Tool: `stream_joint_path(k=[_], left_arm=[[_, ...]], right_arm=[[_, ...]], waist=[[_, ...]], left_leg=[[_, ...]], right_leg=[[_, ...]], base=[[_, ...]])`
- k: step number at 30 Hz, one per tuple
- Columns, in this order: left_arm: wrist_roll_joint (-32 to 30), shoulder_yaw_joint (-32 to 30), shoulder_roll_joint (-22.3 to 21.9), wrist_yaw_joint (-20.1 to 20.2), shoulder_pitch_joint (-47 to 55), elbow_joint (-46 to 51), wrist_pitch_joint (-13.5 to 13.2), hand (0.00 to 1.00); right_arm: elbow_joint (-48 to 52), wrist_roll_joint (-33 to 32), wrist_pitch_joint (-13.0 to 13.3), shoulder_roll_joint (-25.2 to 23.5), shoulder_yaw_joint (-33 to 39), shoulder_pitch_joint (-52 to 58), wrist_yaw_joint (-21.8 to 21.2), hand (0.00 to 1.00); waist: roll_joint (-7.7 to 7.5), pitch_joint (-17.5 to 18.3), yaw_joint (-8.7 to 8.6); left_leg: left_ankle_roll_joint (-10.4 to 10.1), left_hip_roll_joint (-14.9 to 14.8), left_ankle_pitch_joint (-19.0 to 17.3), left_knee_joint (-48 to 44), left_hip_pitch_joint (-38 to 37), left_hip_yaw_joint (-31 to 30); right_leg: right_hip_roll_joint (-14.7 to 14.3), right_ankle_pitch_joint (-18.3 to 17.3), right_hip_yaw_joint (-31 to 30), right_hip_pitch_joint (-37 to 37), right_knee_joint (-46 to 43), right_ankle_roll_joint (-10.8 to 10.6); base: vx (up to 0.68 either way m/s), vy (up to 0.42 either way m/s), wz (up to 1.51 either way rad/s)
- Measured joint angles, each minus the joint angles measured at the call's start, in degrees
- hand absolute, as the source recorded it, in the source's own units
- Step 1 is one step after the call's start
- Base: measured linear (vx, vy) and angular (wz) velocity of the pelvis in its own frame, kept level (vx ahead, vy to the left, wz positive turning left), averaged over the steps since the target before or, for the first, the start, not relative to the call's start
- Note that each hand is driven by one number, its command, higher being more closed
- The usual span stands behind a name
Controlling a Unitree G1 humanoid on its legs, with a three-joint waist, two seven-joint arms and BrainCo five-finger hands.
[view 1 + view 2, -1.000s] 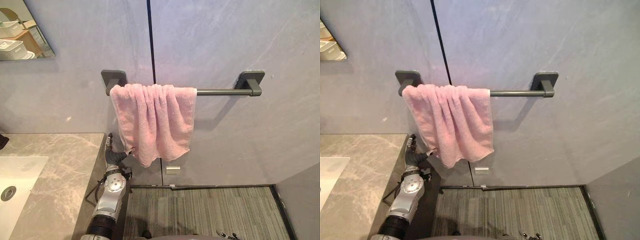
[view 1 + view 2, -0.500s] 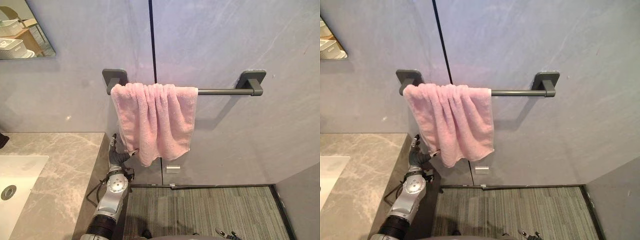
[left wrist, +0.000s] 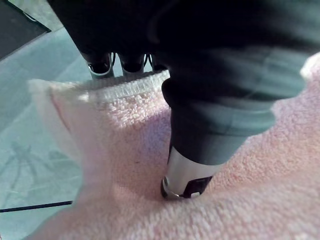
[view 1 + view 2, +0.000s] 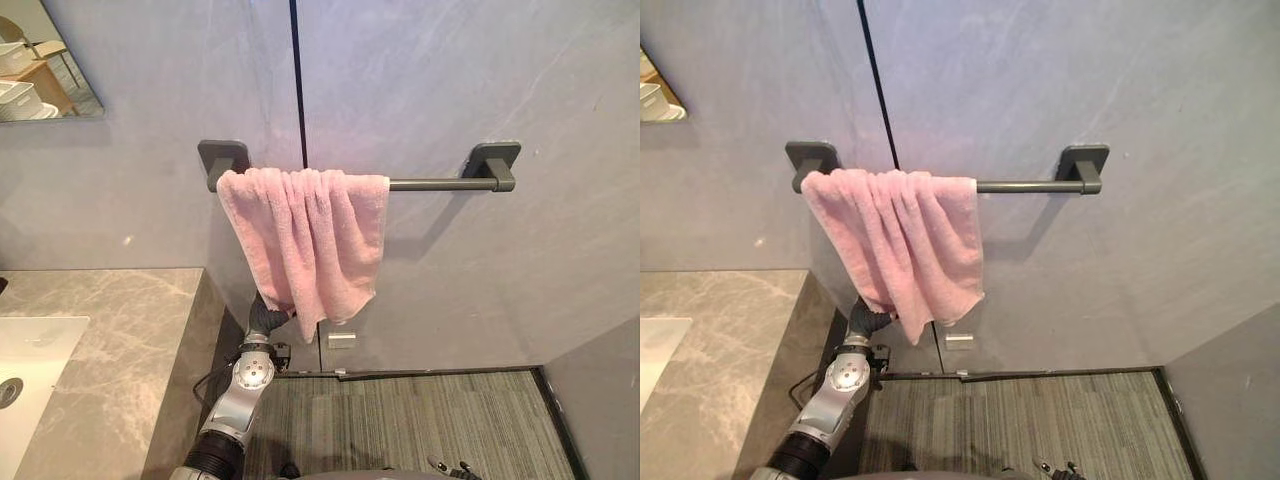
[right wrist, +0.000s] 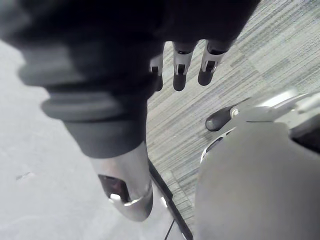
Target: Organize washtable
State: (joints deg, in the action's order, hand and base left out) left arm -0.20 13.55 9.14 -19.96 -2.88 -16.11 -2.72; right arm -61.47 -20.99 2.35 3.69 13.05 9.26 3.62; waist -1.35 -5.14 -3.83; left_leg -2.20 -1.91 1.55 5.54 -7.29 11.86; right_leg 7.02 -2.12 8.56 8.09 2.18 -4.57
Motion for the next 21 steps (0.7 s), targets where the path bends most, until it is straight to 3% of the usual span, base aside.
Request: stream_joint_path(k=[8, 15, 21], left_arm=[[1.0, -0.3, 0.0, 0.0, 0.0, 2.0, 0.0, 1.0], [2.3, -1.2, -0.4, 0.1, 2.1, 7.8, -1.0, 1.0], [4.6, -2.7, -2.3, 0.5, 4.7, 10.7, -1.6, 1.0]], right_arm=[[3.2, -1.2, 0.3, 0.0, -0.2, 0.1, 0.2, 0.0], [24.0, 1.4, 2.6, 0.8, -2.5, 0.8, 1.9, 0.0], [35.7, 5.2, 3.8, 0.0, -3.0, 0.2, 2.7, 0.0]], waist=[[0.0, 0.0, -0.07], [-0.07, -0.1, -0.13], [-0.05, -0.1, 0.04]], left_leg=[[0.0, 0.0, 0.0, 0.0, -0.3, 0.1], [0.0, -0.1, 0.0, 0.0, -0.2, 0.4], [0.0, -0.1, 0.0, 0.0, 0.1, 0.2]], right_leg=[[0.0, 0.0, -0.1, 0.3, 0.0, 0.0], [0.0, 0.0, -0.7, 0.0, 0.0, 0.0], [0.0, 0.0, -0.8, -0.3, 0.0, 0.0]], base=[[0.0, 0.0, 0.0], [0.0, 0.0, -0.02], [0.0, 0.0, 0.0]])
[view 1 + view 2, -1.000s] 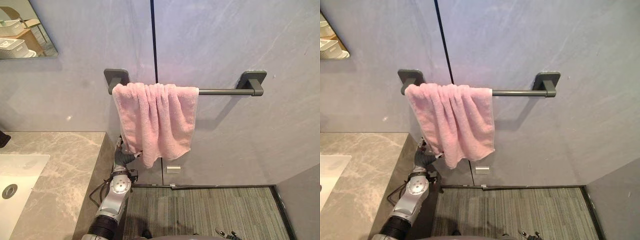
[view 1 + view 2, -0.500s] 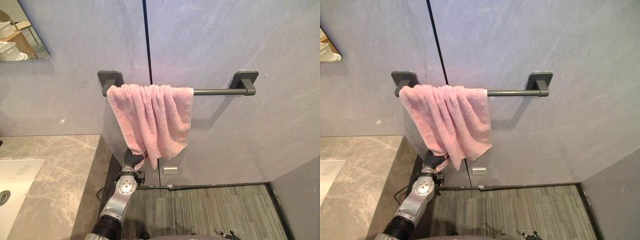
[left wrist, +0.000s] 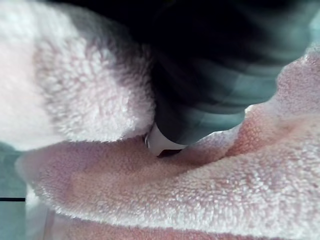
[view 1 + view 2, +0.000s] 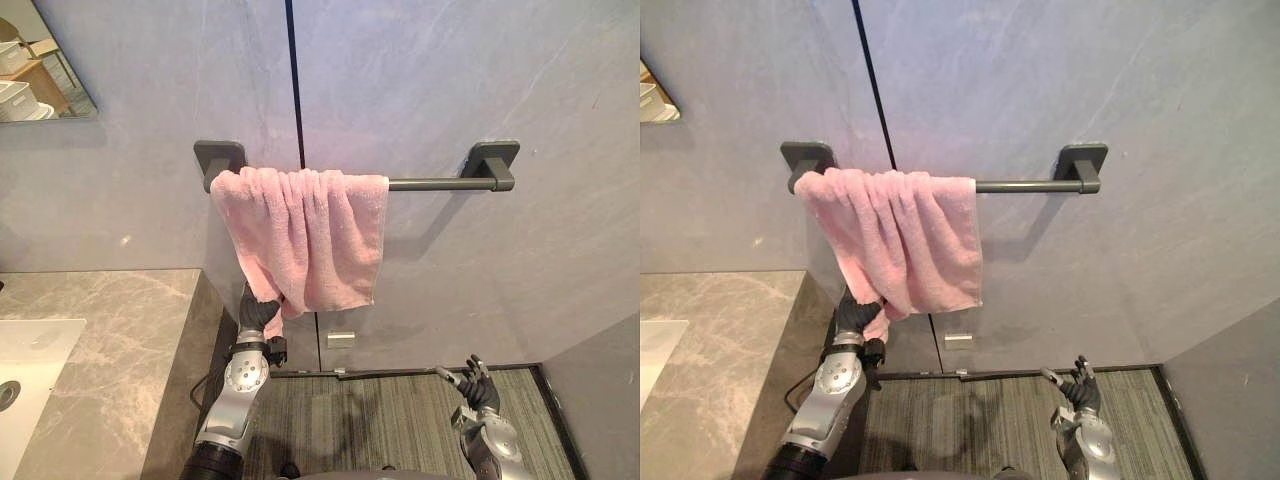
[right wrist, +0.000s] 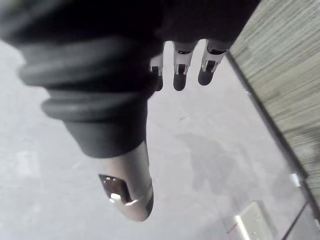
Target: Organize washtable
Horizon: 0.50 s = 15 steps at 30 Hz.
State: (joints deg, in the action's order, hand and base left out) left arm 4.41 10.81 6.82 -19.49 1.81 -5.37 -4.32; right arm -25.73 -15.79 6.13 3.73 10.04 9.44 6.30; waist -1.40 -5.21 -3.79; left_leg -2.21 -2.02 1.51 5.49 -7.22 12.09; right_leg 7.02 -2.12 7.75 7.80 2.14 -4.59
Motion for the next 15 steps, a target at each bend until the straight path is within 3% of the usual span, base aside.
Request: stream_joint_path(k=[10, 15], left_arm=[[1.7, 1.2, -3.7, 2.2, 0.9, 7.5, -0.3, 1.0], [1.7, 2.9, -4.3, 3.2, 0.9, 7.8, -0.6, 1.0]], right_arm=[[17.8, 6.4, 1.3, 0.0, -7.4, 0.1, -1.8, 0.0], [20.8, 7.5, 2.0, 0.7, -11.8, -0.8, -3.9, 0.0]], waist=[[0.58, -0.3, 0.35], [0.69, -0.4, 1.45]], left_leg=[[0.0, 0.0, 0.0, 0.0, 0.1, -0.4], [0.0, 0.0, 0.0, 0.0, 0.2, -0.7]], right_leg=[[0.0, -0.1, 0.0, -0.4, -1.0, -0.2], [0.1, -0.5, 0.0, -1.0, -2.0, -0.7]], base=[[0.0, 0.0, 0.0], [-0.01, -0.006, 0.01]])
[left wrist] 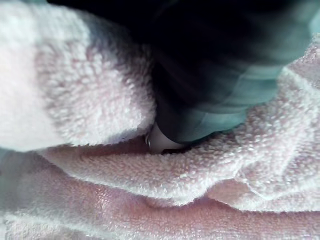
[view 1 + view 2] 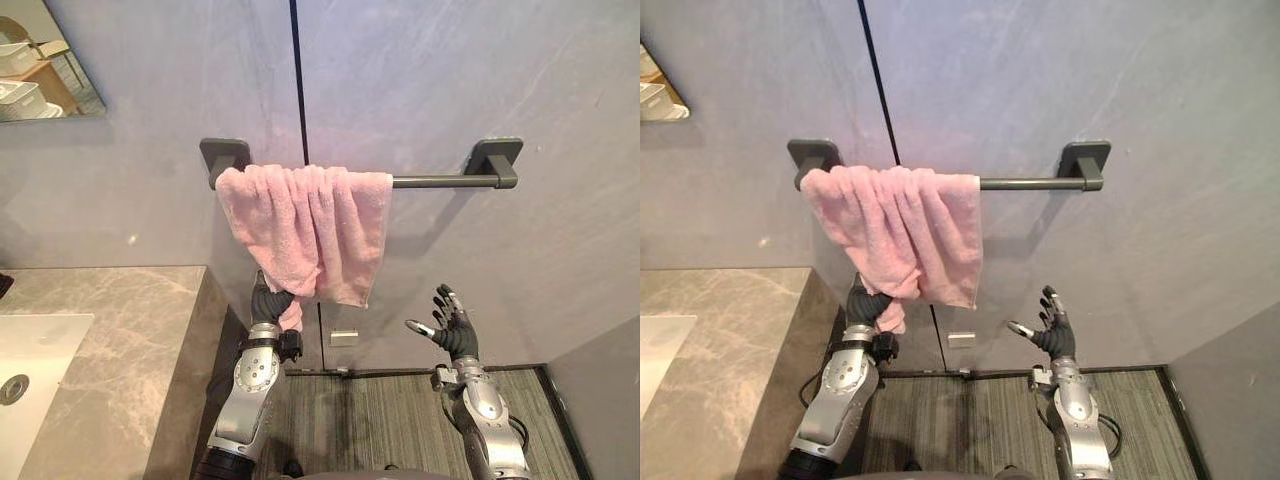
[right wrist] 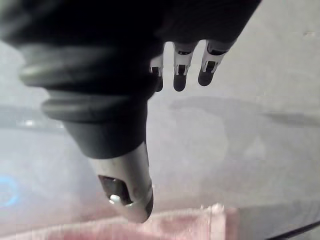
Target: Organize washtable
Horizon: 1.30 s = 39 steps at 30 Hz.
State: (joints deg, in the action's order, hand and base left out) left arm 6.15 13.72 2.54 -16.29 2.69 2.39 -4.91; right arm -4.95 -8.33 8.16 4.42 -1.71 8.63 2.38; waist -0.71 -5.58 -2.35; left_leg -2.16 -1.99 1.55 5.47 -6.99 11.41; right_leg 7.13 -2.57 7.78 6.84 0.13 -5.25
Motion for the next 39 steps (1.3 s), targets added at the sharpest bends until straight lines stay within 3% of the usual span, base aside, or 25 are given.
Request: stream_joint_path(k=[13, 28, 29, 39], left_arm=[[0.5, 3.1, -0.3, 0.0, -0.2, 0.4, -0.7, 1.0], [2.3, 6.2, 0.0, -0.1, -0.2, 0.4, -1.3, 1.0], [2.3, 6.4, 0.0, -0.1, -0.2, 0.4, -1.3, 1.0], [3.3, 7.2, 0.7, -0.1, -0.2, 0.4, -1.4, 1.0]], right_arm=[[1.9, 2.1, 0.2, 2.9, -6.3, -5.6, -0.1, 0.0], [-5.3, 1.7, 0.1, 5.1, -8.4, -12.2, 1.2, 0.0], [-5.4, 1.6, 0.1, 5.2, -8.6, -12.6, 1.2, 1.0], [-8.0, -0.1, -0.1, 6.0, -10.5, -16.5, 1.2, 1.0]], waist=[[0.04, 0.0, 0.11], [0.19, 0.1, 0.46], [0.24, 0.1, 0.49], [0.21, 0.2, 1.68]], left_leg=[[0.4, 0.1, 0.3, 0.0, 0.2, -1.0], [0.4, 0.0, 1.3, 0.0, 1.3, -2.0], [0.5, 0.0, 1.3, 0.0, 1.3, -2.0], [0.5, 0.0, 1.6, 0.0, 1.6, -2.2]], right_leg=[[0.1, 0.0, 0.4, -0.1, -0.7, 0.0], [0.1, -0.1, 1.0, -0.1, -0.6, 0.0], [0.0, -0.1, 1.0, -0.1, -0.6, 0.0], [0.0, 0.0, 1.2, -0.2, -0.6, 0.1]], base=[[-0.01, -0.008, 0.03], [-0.03, -0.013, 0.03], [0.0, 0.0, 0.0], [0.0, -0.003, 0.01]])
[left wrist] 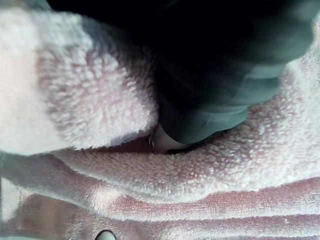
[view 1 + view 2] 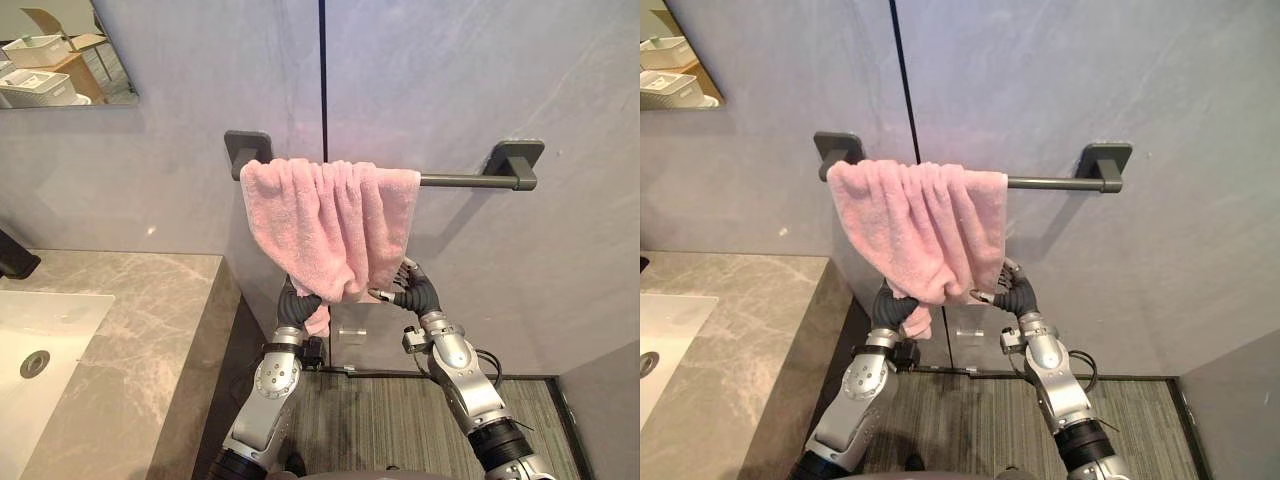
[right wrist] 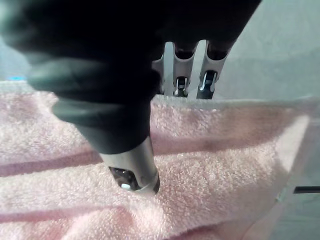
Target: Organize washtable
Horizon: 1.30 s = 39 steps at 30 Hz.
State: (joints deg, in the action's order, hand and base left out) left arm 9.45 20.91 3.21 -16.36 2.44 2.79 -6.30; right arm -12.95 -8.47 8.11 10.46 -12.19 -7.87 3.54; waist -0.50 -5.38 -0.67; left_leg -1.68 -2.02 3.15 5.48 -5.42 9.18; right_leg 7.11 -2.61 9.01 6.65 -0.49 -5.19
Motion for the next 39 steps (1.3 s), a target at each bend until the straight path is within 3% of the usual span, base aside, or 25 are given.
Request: stream_joint_path(k=[12, 23, 39], left_arm=[[0.1, -0.2, 0.4, 0.1, 0.0, 0.0, -0.5, 1.0], [0.1, -1.8, 0.3, 1.1, -0.3, 0.0, -0.5, 1.0], [0.1, -5.0, -1.2, 2.8, -1.3, 2.3, -0.5, 1.0]], right_arm=[[0.0, -0.5, 0.0, -0.3, 1.4, -0.2, -0.1, 1.0], [1.1, -0.5, 0.0, -1.0, 9.8, 0.6, 0.3, 1.0], [4.3, -0.5, 0.2, -2.5, 14.7, 3.4, 0.3, 1.0]], waist=[[-0.4, 0.3, 0.13], [-0.72, 0.6, -0.16], [-0.51, 0.7, -0.71]], left_leg=[[-0.2, -0.4, 0.6, 0.0, 0.3, -0.3], [-0.5, -1.0, 0.8, 0.0, 0.5, 0.4], [-0.5, -0.9, 0.8, 0.0, 0.1, 0.5]], right_leg=[[-0.4, 0.4, 0.0, -0.2, 0.0, 0.5], [-1.0, 0.8, -0.7, -0.9, 0.0, 0.9], [-0.9, 0.9, -0.9, -1.0, 0.2, 0.8]], base=[[-0.03, -0.009, 0.02], [0.0, 0.0, -0.03], [0.0, 0.0, 0.0]])
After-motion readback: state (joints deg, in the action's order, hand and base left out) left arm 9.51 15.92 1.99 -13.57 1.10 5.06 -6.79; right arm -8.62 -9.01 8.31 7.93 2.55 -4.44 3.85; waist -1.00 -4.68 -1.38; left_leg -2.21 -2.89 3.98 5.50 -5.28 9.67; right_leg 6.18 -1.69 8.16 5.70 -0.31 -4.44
